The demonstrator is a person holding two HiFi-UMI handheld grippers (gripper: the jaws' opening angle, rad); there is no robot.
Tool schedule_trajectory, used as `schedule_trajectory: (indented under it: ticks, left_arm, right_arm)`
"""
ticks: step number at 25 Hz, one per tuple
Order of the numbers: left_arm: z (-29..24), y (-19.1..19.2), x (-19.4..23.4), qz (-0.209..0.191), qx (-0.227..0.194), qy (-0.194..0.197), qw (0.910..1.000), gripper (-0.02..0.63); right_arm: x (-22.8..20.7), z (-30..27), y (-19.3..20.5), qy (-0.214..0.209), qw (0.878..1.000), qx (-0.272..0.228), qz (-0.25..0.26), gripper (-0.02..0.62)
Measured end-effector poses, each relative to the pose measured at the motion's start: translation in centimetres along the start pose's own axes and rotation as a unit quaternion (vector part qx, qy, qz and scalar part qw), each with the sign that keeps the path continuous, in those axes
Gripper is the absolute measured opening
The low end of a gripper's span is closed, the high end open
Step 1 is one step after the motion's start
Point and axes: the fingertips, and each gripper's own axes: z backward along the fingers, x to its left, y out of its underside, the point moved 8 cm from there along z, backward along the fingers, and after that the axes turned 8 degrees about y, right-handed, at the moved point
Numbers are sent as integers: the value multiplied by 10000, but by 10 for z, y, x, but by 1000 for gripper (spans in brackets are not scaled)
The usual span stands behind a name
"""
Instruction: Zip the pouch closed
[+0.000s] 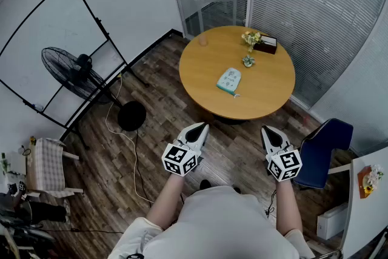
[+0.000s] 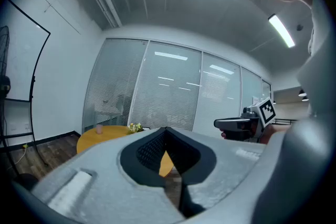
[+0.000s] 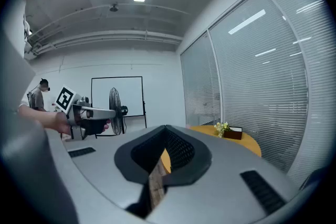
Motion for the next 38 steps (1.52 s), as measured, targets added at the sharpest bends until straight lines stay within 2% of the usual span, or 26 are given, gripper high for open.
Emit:
schedule_trajectory:
  ticks: [16, 32, 38]
  left_arm:
    - [-2, 0, 5, -78, 30, 47, 10000, 18]
    - [-6, 3, 25, -52, 86, 157, 9998, 21]
    - [-5, 6, 39, 36, 158, 238, 9996, 67]
  right_arm:
    - [10, -11, -5, -114, 9999, -54, -42, 5]
    - [15, -25, 1, 171, 9997, 120, -99, 8]
    - [22, -32, 2, 290, 9994, 110, -119, 22]
